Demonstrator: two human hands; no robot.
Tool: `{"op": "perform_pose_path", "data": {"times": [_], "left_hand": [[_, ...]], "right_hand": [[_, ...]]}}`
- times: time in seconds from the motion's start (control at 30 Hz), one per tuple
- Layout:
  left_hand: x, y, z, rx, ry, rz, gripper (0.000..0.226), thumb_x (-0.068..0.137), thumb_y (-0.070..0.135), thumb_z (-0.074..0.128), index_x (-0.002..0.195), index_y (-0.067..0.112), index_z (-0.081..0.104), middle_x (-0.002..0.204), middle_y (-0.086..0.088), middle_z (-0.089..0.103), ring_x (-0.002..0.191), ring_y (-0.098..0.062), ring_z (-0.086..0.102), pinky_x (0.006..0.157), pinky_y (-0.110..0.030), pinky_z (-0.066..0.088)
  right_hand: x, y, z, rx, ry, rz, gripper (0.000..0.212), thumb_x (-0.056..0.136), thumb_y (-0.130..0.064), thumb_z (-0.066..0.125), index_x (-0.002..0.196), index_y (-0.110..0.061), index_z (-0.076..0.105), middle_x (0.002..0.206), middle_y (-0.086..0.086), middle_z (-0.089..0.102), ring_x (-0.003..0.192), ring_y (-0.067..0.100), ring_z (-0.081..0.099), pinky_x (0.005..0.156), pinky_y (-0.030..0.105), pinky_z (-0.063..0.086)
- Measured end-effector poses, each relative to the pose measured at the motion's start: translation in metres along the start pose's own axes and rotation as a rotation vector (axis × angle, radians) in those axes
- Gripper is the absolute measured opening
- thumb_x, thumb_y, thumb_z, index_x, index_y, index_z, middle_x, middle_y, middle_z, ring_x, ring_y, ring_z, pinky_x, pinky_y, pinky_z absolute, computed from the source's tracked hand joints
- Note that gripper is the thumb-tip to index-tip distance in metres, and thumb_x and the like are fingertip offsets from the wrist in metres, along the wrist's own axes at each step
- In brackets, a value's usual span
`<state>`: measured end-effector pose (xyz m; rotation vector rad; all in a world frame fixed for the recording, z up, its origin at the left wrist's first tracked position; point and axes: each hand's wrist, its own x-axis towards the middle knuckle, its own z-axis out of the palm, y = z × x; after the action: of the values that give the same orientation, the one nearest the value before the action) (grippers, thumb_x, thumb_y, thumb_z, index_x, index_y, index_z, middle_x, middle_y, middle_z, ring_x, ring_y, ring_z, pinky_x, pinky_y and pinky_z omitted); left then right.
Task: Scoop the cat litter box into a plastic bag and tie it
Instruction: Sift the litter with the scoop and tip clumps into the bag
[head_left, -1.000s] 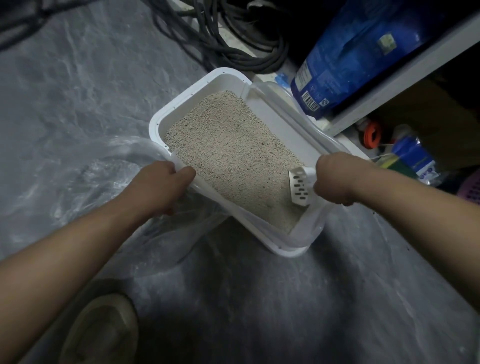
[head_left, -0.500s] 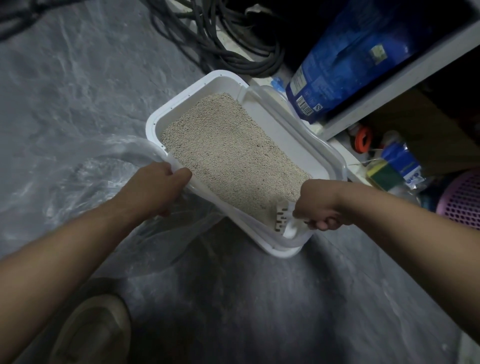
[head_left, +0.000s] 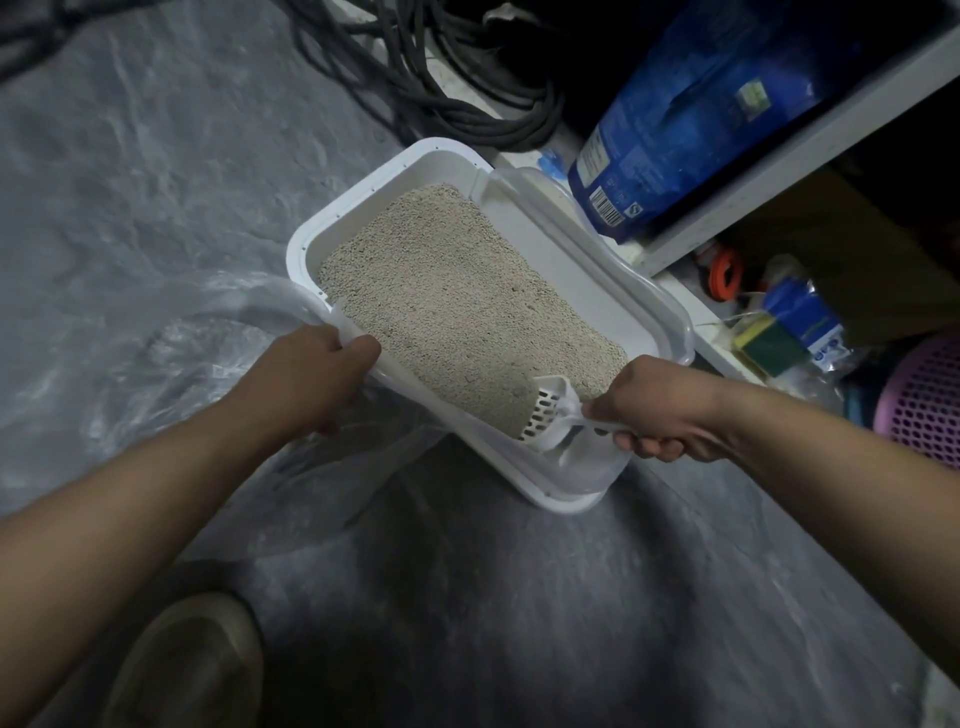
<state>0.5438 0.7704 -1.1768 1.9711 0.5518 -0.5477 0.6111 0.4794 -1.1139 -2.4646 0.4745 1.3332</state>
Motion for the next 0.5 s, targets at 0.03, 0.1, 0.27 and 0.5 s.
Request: {"op": "perform_pose_path", "data": {"times": [0.03, 0.1, 0.27, 0.5], "left_hand": [[0.0, 0.0, 0.0, -0.002, 0.001, 0.001, 0.038, 0.091, 0.039, 0.048, 0.085, 0.005, 0.065, 0.081, -0.016, 0.072, 0.056, -0.038, 0.069, 0.064, -0.057, 0.061], [0.001, 0.0, 0.001, -0.006, 0.006, 0.002, 0.037, 0.092, 0.038, 0.049, 0.084, 0.005, 0.065, 0.08, -0.016, 0.072, 0.058, -0.038, 0.069, 0.064, -0.057, 0.061], [0.002, -0.001, 0.002, -0.006, 0.012, -0.001, 0.037, 0.093, 0.038, 0.049, 0.083, 0.006, 0.065, 0.079, -0.015, 0.072, 0.061, -0.039, 0.07, 0.064, -0.057, 0.061], [0.003, 0.0, 0.003, -0.014, 0.007, -0.006, 0.035, 0.096, 0.036, 0.049, 0.084, 0.008, 0.064, 0.082, -0.016, 0.072, 0.065, -0.038, 0.07, 0.064, -0.058, 0.061]], "right_hand": [[0.003, 0.003, 0.001, 0.012, -0.001, -0.006, 0.036, 0.096, -0.028, 0.059, 0.089, 0.006, 0.067, 0.06, 0.012, 0.054, 0.041, 0.018, 0.034, 0.041, 0.021, 0.022], [0.007, 0.006, 0.003, 0.043, -0.01, -0.022, 0.041, 0.095, -0.031, 0.061, 0.091, 0.01, 0.066, 0.061, 0.014, 0.055, 0.042, 0.018, 0.034, 0.042, 0.023, 0.021], [0.011, 0.001, 0.008, 0.055, -0.018, -0.097, 0.039, 0.094, -0.034, 0.062, 0.075, 0.0, 0.065, 0.057, 0.014, 0.055, 0.038, 0.017, 0.033, 0.044, 0.023, 0.021], [0.015, -0.007, 0.017, 0.141, -0.044, -0.163, 0.036, 0.099, -0.025, 0.06, 0.07, -0.004, 0.059, 0.049, 0.008, 0.052, 0.035, 0.016, 0.033, 0.036, 0.017, 0.022]]}}
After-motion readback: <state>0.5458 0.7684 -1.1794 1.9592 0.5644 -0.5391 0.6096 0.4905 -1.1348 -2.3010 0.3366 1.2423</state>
